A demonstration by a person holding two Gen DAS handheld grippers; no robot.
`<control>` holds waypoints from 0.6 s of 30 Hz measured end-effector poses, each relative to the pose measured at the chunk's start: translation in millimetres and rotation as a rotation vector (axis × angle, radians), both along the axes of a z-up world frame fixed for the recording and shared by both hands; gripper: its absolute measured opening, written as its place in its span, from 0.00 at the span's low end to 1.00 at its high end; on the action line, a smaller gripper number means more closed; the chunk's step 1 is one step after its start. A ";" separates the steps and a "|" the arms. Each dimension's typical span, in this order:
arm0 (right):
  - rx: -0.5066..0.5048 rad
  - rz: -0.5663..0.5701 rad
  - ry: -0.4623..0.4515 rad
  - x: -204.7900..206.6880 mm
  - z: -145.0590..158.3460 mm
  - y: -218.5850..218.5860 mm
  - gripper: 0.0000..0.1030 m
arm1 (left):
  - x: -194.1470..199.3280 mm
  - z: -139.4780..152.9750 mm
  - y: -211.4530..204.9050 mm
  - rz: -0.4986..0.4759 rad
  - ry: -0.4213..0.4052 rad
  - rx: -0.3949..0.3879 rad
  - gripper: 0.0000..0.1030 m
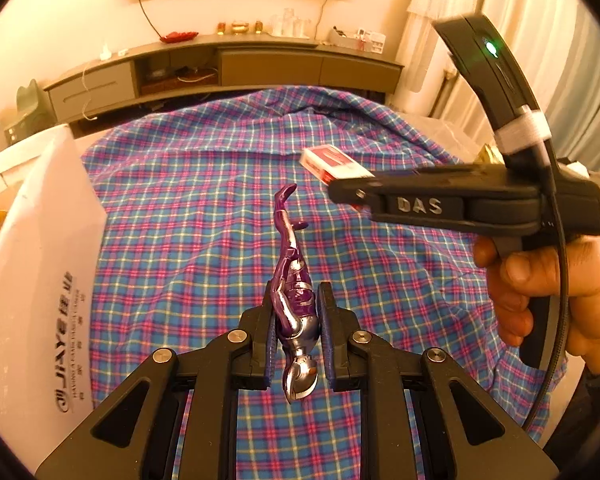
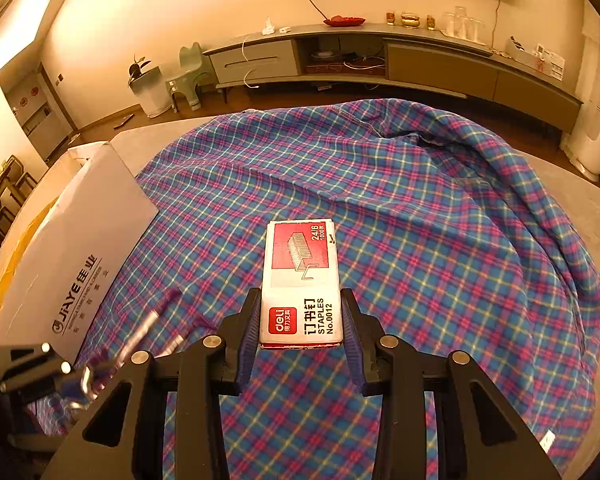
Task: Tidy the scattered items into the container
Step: 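Carry the staples box and purple figure in both grippers over the white box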
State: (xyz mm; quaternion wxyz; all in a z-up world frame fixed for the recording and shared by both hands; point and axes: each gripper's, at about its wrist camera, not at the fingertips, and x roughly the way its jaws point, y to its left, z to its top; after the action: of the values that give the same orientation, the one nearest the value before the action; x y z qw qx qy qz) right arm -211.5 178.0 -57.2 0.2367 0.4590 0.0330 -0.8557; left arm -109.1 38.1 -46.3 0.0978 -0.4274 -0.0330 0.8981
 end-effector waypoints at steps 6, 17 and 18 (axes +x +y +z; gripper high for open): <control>-0.038 -0.028 -0.005 16.6 8.4 3.1 0.38 | 14.6 13.8 -16.6 0.011 0.027 0.022 0.18; -0.122 -0.028 0.025 67.5 34.1 -15.2 0.38 | 42.1 41.8 -48.0 0.029 0.088 0.065 0.18; -0.126 -0.026 0.029 72.4 36.3 -16.8 0.38 | 44.4 44.8 -50.9 0.030 0.095 0.069 0.18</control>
State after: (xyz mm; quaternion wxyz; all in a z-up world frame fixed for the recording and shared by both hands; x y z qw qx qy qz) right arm -139.1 161.2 -20.9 0.2534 0.4313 -0.0237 -0.8656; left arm -64.7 -12.8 -1.5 0.1003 -0.3801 -0.0657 0.9171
